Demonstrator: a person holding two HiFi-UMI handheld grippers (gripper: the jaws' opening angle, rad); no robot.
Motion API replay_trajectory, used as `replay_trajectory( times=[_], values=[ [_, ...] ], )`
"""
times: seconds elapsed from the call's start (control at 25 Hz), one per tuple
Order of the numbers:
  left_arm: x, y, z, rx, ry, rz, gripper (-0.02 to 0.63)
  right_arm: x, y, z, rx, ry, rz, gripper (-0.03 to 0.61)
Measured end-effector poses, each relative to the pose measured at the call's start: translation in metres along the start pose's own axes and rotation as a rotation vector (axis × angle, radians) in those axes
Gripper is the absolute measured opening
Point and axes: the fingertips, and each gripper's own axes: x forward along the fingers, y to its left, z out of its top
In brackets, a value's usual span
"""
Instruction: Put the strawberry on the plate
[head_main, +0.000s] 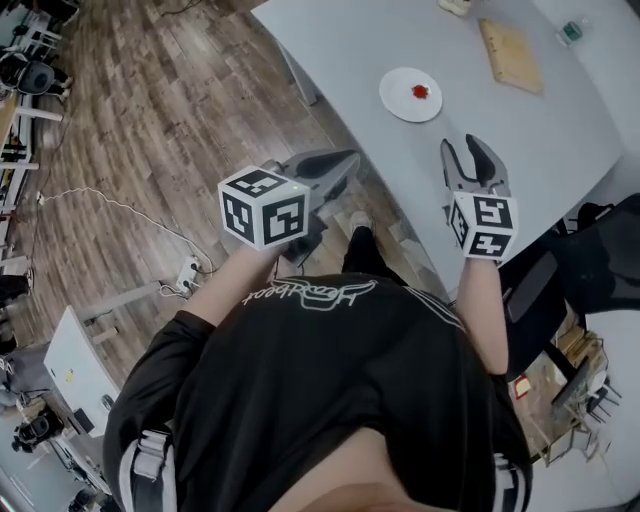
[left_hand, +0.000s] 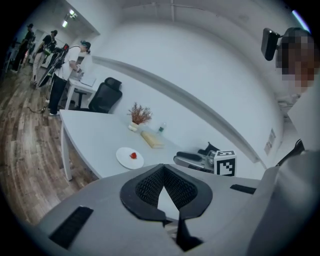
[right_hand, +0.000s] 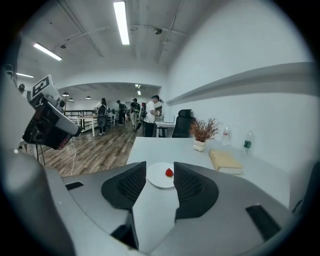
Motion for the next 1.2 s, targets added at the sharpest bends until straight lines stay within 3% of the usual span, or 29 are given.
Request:
replay_trajectory(
  times=[0.2,0.32,0.56,0.68,0.8,1.04,1.2],
  values=[
    [-0.04,-0.047,-0.012,0.054,-0.034,-0.034,0.008,-0.074,0.039,0.01,0.01,-0.058,0.027,0.15],
    [-0.064,-0.07,-0.022,0.072,-0.062,-0.049,0.008,-0.115,0.074,0.02,-0.011,-0.102,0.105,0.084],
    [-0.091,-0.109,-0.043,0.102,-0.073,-0.08,0.007,-0.173,0.129,0.031,-0.054,-0.152,0.212,0.035],
    [-0.104,-0.125,-0.053,0.126,-0.063,-0.088,0.008,-0.196,0.149,0.032,-0.004,-0.169,0.275,0.02],
    [-0.112,-0.137,-0.061,0.142,-0.054,-0.107,0.008,-0.213,0.161,0.033,0.075,-0.192,0.338,0.014],
    [-0.111,-0.147,-0.082,0.152,-0.03,-0.127,0.008,-0.218,0.161,0.002,0.123,-0.164,0.342,0.009],
    [-0.111,-0.153,-0.092,0.159,-0.015,-0.133,0.008,-0.223,0.165,0.001,0.151,-0.18,0.368,0.009]
  ],
)
